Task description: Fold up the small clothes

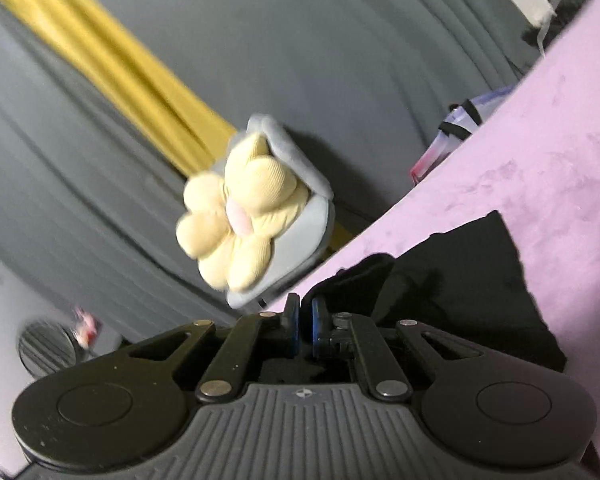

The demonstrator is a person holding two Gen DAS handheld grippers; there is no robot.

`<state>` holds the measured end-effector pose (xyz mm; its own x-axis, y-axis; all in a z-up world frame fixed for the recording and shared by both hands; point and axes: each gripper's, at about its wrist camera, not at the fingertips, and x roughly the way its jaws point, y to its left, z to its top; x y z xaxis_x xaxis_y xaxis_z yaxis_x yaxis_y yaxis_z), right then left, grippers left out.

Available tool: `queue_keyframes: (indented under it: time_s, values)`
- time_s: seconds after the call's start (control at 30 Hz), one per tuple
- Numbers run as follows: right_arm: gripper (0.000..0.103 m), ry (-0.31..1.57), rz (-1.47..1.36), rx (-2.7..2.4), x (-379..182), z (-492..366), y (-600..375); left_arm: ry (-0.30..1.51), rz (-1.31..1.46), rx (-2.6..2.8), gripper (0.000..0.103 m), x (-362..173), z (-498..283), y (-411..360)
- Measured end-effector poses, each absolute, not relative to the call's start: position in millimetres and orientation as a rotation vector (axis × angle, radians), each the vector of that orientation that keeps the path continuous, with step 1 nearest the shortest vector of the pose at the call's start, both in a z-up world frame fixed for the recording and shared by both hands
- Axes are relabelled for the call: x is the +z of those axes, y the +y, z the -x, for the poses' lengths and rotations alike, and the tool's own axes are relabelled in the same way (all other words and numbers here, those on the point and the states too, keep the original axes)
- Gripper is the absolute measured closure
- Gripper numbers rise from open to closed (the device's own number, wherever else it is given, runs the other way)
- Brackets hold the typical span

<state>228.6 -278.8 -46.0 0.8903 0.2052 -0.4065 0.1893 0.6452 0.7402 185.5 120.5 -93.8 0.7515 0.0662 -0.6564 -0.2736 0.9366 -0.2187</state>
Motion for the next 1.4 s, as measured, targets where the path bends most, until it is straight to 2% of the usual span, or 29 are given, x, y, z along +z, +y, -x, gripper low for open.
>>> queue_keyframes:
  time_s: [0.1,0.2,0.3,0.37,0.5,0.57,0.77,0.83,0.9,1.03,1.33,1.4]
  values:
    - [0.098,0.588,-0.838,-0.038,-67,-229,-285,0.693,0.326,0.186,0.028,-93,-185,122]
    - [0.092,0.675,-0.854,-0.06,-92,-229,-286,0.688,0.324,0.175,0.027,-93,-185,120]
    - [0.083,0.695,-0.902,-0.042,-107,-228,-285,0.691,0.302,0.174,0.027,-93,-185,117]
    - [0.08,0.689,-0.9,-0.033,-108,-228,-282,0.691,0.297,0.172,0.027,-93,-186,116]
    - [0.082,0.683,-0.853,-0.015,-101,-237,-275,0.686,0.292,0.157,0.027,-93,-185,114]
    - [0.097,0.686,-0.847,-0.008,-96,-240,-274,0.683,0.298,0.133,0.027,-91,-185,112]
    - [0.097,0.531,-0.945,0.13,-47,-250,-271,0.666,0.25,0.009,0.024,-82,-187,79]
    - [0.097,0.481,-0.961,0.165,-29,-255,-272,0.595,0.201,-0.009,0.025,-73,-182,62]
    - [0.097,0.457,-0.972,0.183,-19,-259,-274,0.528,0.177,-0.103,0.024,-66,-176,47]
    - [0.097,0.428,-1.003,0.186,-12,-261,-281,0.535,0.123,-0.201,0.024,-69,-187,16]
    - [0.097,0.415,-0.998,0.212,-3,-258,-282,0.694,0.3,-0.146,0.035,-107,-271,-14]
    - [0.097,0.408,-0.988,0.215,-3,-256,-283,0.682,0.35,-0.107,0.05,-112,-279,-12]
